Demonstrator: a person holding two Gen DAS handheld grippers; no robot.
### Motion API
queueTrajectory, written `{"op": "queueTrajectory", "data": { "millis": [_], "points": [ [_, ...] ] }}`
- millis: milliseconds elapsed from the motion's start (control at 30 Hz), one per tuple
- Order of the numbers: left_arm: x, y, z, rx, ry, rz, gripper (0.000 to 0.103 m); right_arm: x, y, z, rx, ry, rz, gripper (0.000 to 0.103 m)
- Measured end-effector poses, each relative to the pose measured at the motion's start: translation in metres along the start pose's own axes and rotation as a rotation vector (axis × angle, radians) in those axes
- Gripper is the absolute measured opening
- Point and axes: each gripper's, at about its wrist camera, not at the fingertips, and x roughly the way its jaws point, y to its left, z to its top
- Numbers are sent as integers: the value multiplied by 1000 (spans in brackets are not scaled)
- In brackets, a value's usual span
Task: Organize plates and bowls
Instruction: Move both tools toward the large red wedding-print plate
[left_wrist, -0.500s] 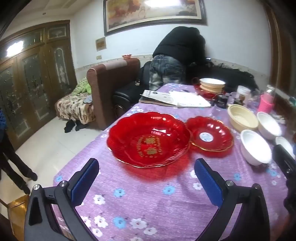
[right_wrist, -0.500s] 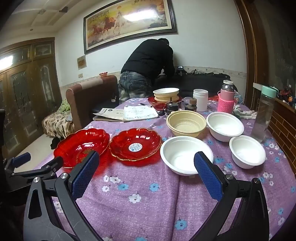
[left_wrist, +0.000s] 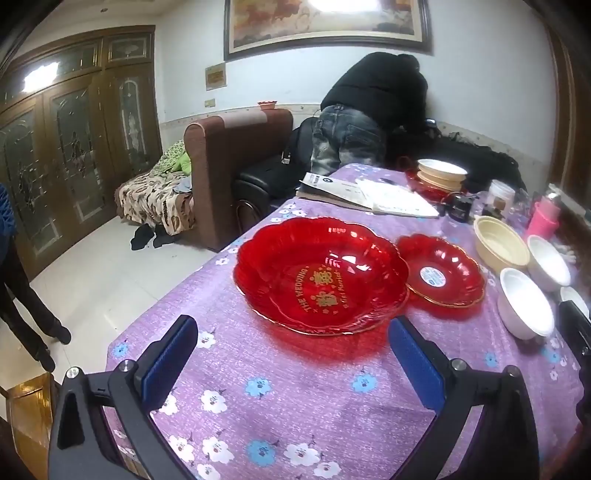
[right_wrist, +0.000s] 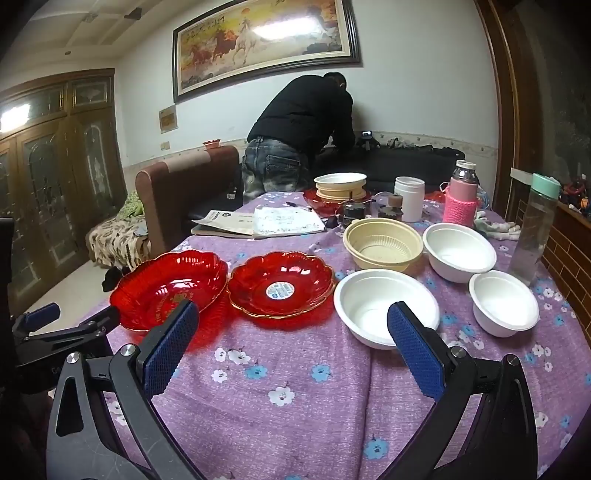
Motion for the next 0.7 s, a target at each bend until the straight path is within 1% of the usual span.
{"op": "queueTrajectory", "data": {
  "millis": [133,400,700],
  "points": [
    [8,9,1,-17,11,5,103,8,9,3,-3,15,14,103],
    [27,31,5,-57,53,33,103,38,32,8,-7,71,40,103],
    [48,55,8,-105,94,56,103,67,58,14,-2,108,64,103]
  ]
}}
